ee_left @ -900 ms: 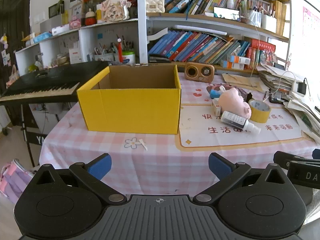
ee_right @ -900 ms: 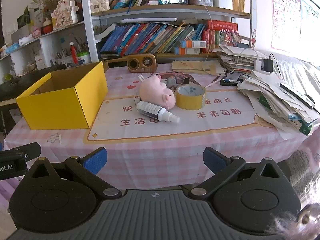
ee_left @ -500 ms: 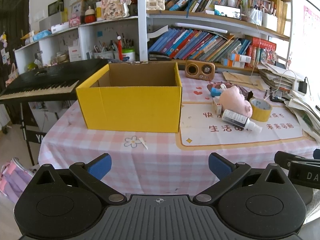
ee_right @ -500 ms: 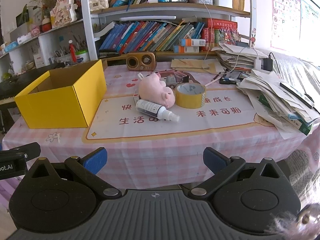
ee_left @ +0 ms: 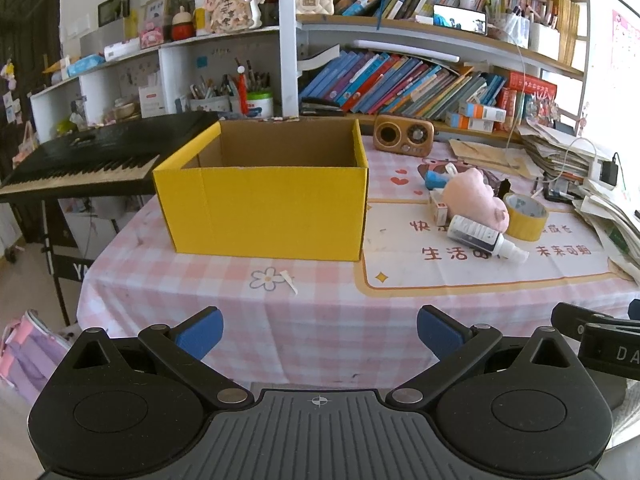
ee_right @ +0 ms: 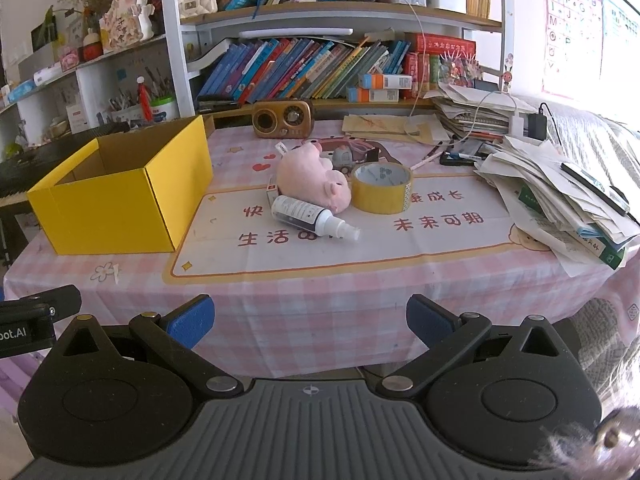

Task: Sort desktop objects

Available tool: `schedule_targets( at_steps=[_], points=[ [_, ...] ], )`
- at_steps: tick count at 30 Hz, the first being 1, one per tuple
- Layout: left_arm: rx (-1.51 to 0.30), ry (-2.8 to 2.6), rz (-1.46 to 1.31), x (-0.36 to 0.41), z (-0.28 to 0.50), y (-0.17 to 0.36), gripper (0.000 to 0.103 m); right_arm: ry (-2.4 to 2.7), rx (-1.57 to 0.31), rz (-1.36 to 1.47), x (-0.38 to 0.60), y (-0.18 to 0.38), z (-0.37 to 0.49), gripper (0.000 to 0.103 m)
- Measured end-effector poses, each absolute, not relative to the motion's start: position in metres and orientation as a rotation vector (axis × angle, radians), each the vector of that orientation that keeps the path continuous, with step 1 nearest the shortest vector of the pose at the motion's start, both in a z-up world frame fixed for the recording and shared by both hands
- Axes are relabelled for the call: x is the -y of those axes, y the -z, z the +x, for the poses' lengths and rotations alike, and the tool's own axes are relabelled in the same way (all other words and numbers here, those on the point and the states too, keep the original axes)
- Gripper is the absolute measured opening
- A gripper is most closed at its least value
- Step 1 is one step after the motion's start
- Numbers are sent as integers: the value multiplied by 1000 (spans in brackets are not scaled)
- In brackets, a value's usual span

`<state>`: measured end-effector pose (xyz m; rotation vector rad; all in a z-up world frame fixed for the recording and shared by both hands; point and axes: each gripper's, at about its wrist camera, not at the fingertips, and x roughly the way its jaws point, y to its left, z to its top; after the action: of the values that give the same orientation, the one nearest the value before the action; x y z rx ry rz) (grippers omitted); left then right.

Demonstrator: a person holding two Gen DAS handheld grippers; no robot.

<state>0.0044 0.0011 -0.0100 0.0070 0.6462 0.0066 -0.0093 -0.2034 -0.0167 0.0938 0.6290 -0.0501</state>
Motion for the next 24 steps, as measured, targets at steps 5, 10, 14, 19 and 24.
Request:
schedule_targets(
  at_steps=[5, 10, 14, 19, 24],
  points=[
    [-646, -7, 6, -1, 4, 10, 103, 50, -630, 94, 203, 18, -9, 103],
    [-649, -10, 6, 0, 4, 11, 103, 49, -630, 93, 203, 17, -9, 103],
    [-650, -10, 6, 0, 4, 12, 103, 50, -630, 93, 203, 17, -9, 103],
    [-649, -9, 6, 0, 4, 11, 103, 51, -631, 93, 203, 18, -9, 103],
    [-651, -9, 6, 0, 4, 12, 103, 50, -633, 93, 203, 18, -9, 103]
  ],
)
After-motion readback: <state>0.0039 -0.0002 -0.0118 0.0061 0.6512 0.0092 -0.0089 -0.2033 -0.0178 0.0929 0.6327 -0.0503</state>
